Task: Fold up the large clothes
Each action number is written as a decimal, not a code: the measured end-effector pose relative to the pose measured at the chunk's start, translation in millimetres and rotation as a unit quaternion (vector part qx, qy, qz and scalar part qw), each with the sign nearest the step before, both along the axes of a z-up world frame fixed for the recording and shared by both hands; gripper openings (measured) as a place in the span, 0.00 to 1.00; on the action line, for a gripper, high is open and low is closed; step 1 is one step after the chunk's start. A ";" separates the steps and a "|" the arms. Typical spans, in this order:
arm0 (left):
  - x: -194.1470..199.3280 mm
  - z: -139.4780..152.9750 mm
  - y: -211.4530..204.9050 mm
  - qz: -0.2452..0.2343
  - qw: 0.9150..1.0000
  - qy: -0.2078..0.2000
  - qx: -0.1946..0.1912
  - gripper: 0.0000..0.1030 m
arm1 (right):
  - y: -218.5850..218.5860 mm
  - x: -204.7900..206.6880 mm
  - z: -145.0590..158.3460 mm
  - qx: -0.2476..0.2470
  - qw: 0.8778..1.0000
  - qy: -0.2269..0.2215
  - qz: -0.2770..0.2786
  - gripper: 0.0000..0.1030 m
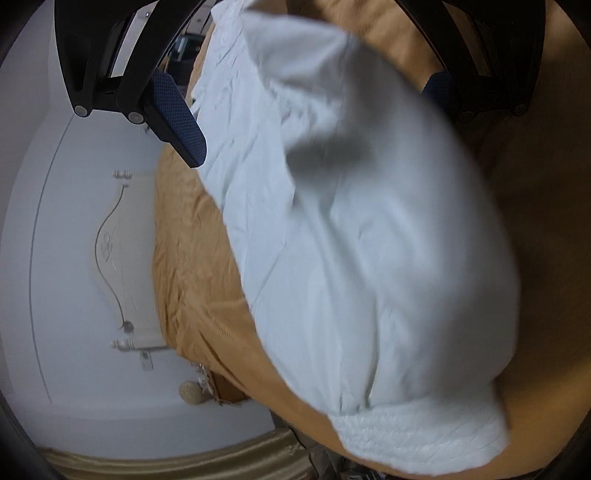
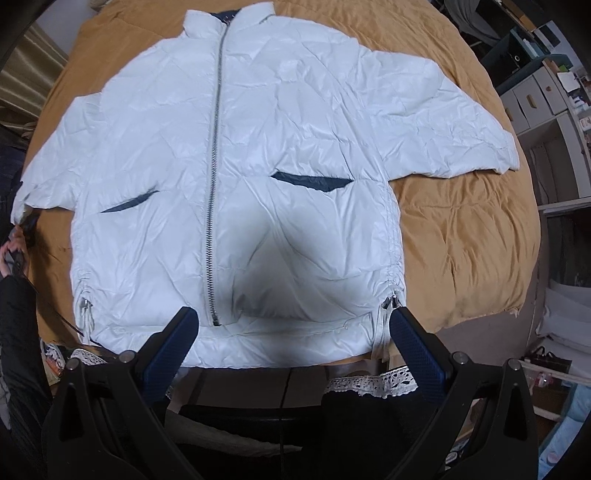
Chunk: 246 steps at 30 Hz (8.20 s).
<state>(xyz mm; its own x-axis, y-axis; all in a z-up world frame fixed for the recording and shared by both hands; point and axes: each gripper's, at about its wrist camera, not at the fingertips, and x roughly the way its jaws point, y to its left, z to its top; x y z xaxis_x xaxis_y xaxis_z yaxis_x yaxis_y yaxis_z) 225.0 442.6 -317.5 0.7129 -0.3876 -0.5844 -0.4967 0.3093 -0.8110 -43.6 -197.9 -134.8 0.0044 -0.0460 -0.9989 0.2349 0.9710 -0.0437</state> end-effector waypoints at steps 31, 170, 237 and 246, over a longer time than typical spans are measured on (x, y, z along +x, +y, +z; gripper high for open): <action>48.9 -42.5 -489.8 -0.400 0.900 -0.080 0.154 0.17 | -100.8 178.2 -9.2 0.103 0.978 -0.182 0.008 1.00; 190.5 57.9 -545.2 -0.492 0.778 0.190 0.341 0.07 | 32.9 205.6 -182.5 -0.025 0.911 -0.313 0.269 0.14; 33.2 -25.1 -392.4 -0.409 0.884 -0.068 0.218 0.09 | -169.3 379.7 -163.9 0.074 0.973 -0.216 0.029 0.61; 26.3 -21.8 -400.5 -0.398 0.882 -0.056 0.244 0.09 | -177.7 425.2 -167.0 0.065 0.972 -0.224 0.011 0.61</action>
